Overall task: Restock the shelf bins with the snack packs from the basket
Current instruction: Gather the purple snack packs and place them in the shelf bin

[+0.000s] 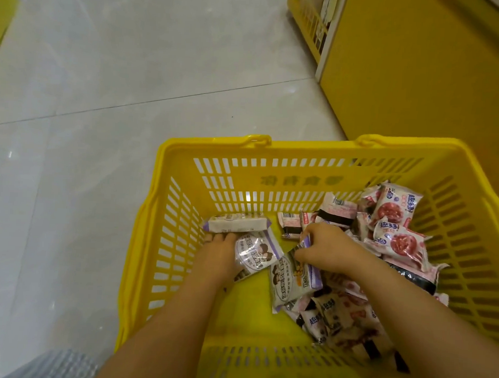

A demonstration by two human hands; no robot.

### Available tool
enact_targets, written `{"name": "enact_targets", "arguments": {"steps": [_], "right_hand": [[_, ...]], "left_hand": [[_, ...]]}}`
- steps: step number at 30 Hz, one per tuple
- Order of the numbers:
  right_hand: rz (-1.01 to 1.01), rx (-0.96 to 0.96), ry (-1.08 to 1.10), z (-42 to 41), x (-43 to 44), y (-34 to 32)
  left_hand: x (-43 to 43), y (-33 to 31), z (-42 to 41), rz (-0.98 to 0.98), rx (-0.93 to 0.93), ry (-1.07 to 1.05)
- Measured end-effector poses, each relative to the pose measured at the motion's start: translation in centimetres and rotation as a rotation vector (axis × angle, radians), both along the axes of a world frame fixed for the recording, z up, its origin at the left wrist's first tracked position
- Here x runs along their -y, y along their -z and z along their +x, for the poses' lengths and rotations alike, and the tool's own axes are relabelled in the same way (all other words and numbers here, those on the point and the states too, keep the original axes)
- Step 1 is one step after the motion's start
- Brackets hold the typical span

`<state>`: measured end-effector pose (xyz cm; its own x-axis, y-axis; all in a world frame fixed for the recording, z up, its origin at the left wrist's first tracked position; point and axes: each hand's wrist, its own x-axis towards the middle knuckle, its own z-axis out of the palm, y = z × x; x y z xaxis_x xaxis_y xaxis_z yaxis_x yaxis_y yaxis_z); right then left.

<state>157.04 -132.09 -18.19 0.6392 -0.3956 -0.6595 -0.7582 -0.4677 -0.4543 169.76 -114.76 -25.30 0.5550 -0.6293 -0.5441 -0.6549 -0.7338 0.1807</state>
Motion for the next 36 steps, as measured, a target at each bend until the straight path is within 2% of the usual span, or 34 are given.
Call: {"name": "enact_targets", "arguments": {"steps": [3, 8, 12, 16, 21, 23, 27, 32, 36], "right_hand": [[-0.008, 0.011, 0.076, 0.3, 0.4, -1.0], [0.032, 0.037, 0.181, 0.3, 0.7, -1.2], [0.228, 0.0, 0.28, -0.6, -0.4, -0.1], [0.282, -0.129, 0.07, -1.5, -2.3, 1.2], [0.281, -0.119, 0.045, -0.9, -3.7, 2.8], [0.32, -0.095, 0.084, -0.7, -3.7, 3.4], [0.353, -0.089, 0.239, 0.0, -3.7, 4.4], [0.402, -0.092, 0.31, 0.2, -3.8, 5.1], [0.364, -0.098, 0.264, 0.3, -2.6, 4.4]], "left_hand": [[0.0, 0.3, -0.2, 0.061, -0.072, -0.022], [-0.1, 0.2, -0.9, -0.01, -0.398, -0.162], [0.1, -0.1, -0.9, -0.049, -0.542, -0.309], [0.2, -0.7, -1.2, -0.027, -0.77, -0.502], [0.2, -1.0, -1.6, -0.005, -0.996, -0.653], [0.3, -0.9, -2.3, -0.079, -1.033, -0.698], [-0.1, -0.1, -3.1, -0.238, -0.963, -0.58], [-0.3, 0.1, -2.8, -0.194, -0.939, -0.572], [-0.2, 0.0, -2.9, -0.125, -1.052, -0.649]]}}
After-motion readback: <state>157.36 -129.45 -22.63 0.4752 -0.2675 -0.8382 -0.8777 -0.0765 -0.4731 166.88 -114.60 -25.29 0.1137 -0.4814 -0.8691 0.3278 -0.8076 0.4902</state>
